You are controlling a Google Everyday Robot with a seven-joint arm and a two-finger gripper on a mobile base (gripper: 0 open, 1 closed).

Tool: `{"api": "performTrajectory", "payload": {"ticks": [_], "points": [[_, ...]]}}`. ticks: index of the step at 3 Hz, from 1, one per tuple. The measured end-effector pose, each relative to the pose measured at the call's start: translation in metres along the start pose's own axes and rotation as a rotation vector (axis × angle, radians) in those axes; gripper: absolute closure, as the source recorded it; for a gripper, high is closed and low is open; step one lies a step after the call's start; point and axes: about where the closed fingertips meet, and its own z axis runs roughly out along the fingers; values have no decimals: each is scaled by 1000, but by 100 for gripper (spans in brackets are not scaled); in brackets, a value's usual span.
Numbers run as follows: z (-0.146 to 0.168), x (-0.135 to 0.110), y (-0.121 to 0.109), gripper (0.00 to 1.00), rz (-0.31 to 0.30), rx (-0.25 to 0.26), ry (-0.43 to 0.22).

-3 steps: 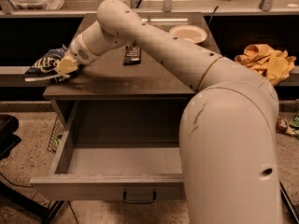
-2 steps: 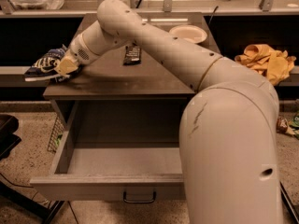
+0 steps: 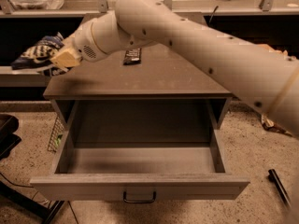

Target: Place blue chip bag into top drawer

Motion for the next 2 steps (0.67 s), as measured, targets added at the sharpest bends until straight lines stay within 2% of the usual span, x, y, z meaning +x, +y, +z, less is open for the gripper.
{"api": "performTrajectory", "payload": {"ticks": [1,2], "points": [[-37,-55,78,100,-115,41,-109],[-39,-44,174,100,-167,-56,-106]]}}
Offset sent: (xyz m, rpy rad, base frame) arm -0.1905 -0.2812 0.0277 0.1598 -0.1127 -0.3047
